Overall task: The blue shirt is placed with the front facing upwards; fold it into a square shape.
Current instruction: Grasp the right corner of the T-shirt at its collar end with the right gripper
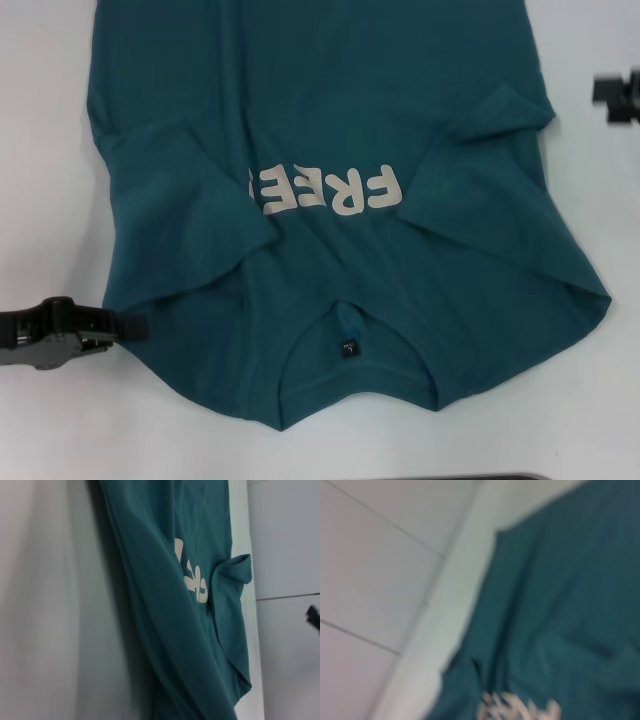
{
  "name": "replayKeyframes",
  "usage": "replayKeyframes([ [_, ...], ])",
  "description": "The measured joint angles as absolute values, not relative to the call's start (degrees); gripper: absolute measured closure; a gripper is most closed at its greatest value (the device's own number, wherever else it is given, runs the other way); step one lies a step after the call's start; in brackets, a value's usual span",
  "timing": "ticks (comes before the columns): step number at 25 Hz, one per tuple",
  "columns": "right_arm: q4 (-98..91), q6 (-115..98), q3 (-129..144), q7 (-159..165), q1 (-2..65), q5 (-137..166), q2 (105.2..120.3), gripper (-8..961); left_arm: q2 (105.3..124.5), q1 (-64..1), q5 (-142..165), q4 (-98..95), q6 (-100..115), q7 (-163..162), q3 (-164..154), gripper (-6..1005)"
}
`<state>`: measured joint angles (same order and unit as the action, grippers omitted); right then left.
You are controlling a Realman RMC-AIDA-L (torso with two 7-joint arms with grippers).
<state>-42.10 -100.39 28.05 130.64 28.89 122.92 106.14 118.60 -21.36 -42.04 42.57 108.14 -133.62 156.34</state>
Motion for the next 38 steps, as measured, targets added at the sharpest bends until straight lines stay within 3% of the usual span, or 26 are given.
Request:
replayKeyframes([
  [8,-43.21,-106.27,28.12,131.85,29.26,137.51,104.12,69,118.14,-21.98,-42.53,42.37,107.97,-133.94,155.97,975],
  [16,-44.41,-110.42,27.89,132.89,28.73,145.62,103.93,69,118.12,-22.52,-42.33,42.1,106.66,-134.11,155.8,975],
  [20,-43.97,-110.05,27.72,132.9,28.73,147.37,104.7,69,118.14,-22.62,-42.19,42.08,106.14,-134.13,155.72,975],
  [29,-42.49,-107.42,28.24,132.93,28.78,147.94,107.99,68,118.21,-22.56,-42.03,42.1,105.99,-134.06,155.63,975],
  [38,-42.27,-105.96,27.92,134.71,29.05,148.99,108.34,68,118.22,-22.65,-42.01,42.1,105.4,-134.11,155.62,975],
])
